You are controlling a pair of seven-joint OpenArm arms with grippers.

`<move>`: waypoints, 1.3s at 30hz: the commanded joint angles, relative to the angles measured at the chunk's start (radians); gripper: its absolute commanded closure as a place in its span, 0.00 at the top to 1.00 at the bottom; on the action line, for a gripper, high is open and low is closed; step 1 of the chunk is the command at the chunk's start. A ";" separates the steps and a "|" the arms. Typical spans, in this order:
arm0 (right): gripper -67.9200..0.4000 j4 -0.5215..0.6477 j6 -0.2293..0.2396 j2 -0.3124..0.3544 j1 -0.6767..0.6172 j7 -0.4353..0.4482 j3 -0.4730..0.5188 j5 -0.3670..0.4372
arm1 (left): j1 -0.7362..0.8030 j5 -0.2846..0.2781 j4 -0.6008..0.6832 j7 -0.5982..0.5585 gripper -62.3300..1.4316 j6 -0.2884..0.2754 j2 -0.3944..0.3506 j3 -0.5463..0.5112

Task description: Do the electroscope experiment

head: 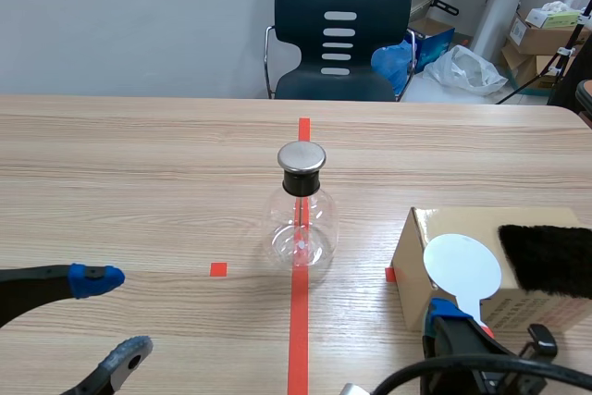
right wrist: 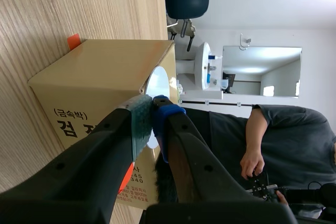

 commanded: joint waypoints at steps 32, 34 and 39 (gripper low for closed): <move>0.53 0.006 -0.013 -0.048 0.028 0.044 -0.020 -0.004 | 0.005 -0.006 0.019 -0.020 0.54 -0.002 0.005 0.003; 0.64 -0.006 -0.014 -0.048 0.039 0.044 -0.032 -0.004 | 0.005 -0.006 0.019 -0.020 0.54 -0.002 0.005 0.003; 0.77 -0.063 -0.014 -0.050 0.048 0.041 -0.040 0.000 | 0.005 -0.006 0.019 -0.018 0.54 -0.001 0.005 0.003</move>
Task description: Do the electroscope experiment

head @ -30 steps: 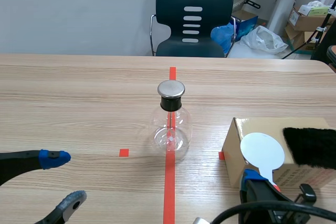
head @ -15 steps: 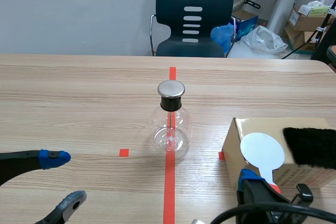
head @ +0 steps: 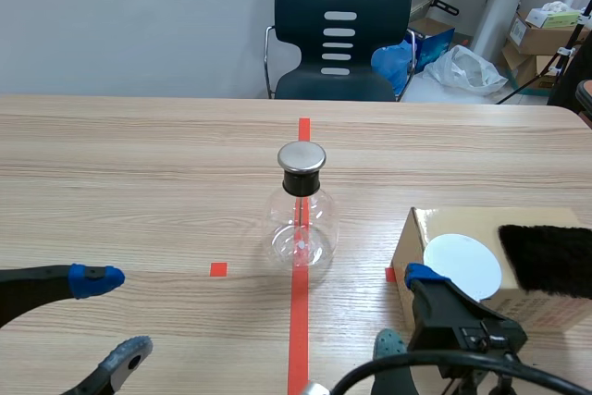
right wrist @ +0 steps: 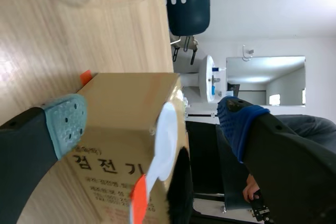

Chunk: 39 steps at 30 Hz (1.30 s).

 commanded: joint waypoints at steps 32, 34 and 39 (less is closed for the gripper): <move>1.00 -0.055 -0.117 0.075 -0.012 -0.113 0.006 0.067 | 0.005 -0.005 0.019 -0.018 0.54 -0.001 0.005 0.003; 1.00 -0.047 -0.117 0.076 -0.012 -0.114 0.006 0.072 | 0.005 -0.005 0.019 -0.018 0.54 -0.001 0.005 0.003; 1.00 -0.028 -0.117 0.086 -0.021 -0.114 0.006 0.090 | 0.005 -0.005 0.019 -0.018 0.54 -0.001 0.005 0.003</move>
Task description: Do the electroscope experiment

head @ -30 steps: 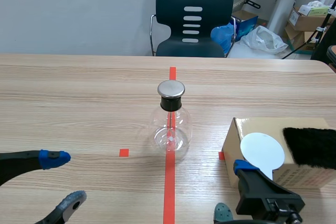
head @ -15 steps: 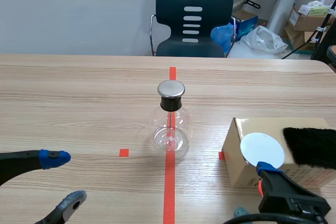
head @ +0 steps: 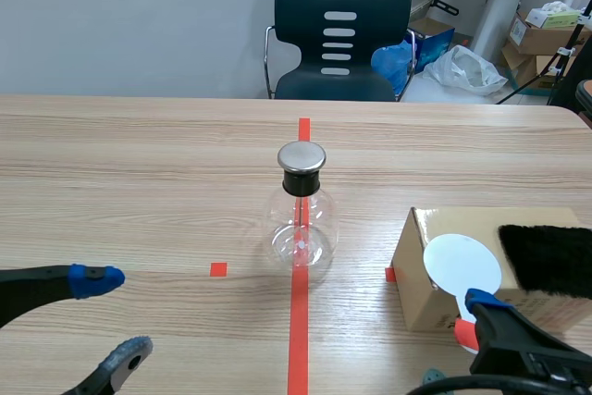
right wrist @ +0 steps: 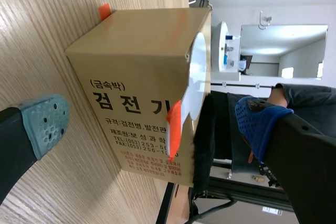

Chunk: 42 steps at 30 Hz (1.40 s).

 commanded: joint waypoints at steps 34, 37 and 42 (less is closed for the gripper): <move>0.61 0.024 -0.058 0.014 -0.004 -0.059 0.008 0.001 | 0.005 -0.006 0.019 -0.018 0.54 -0.001 0.005 0.003; 0.53 0.024 -0.058 0.014 -0.004 -0.066 0.008 -0.001 | 0.005 -0.006 0.019 -0.018 0.54 -0.001 0.005 0.003; 0.40 0.025 -0.058 0.014 -0.004 -0.066 0.008 -0.003 | 0.005 -0.006 0.019 -0.018 0.54 -0.001 0.005 0.003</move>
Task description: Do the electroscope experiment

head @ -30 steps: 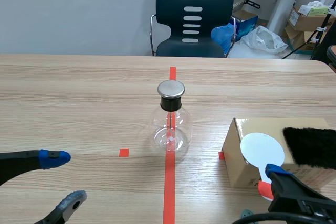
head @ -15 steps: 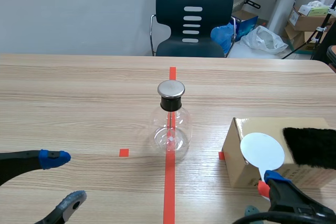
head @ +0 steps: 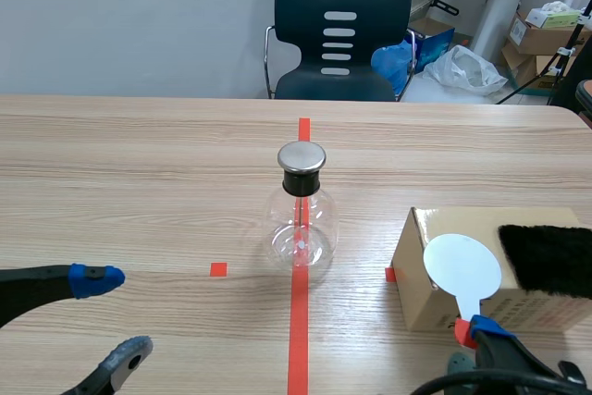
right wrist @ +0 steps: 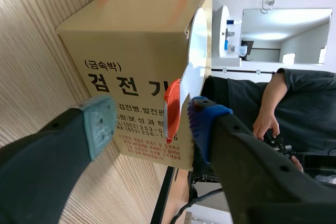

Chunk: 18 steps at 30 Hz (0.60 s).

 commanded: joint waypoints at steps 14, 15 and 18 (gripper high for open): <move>0.06 0.032 -0.058 0.011 -0.002 -0.003 0.008 -0.012 | 0.005 -0.006 0.019 -0.018 0.54 -0.001 0.005 0.003; 0.02 0.032 -0.058 0.011 -0.002 -0.003 0.008 -0.013 | 0.005 -0.006 0.019 -0.018 0.54 -0.001 0.005 0.003; 0.02 0.032 -0.058 0.011 -0.002 -0.003 0.008 -0.031 | 0.005 -0.006 0.019 -0.018 0.54 -0.001 0.005 0.003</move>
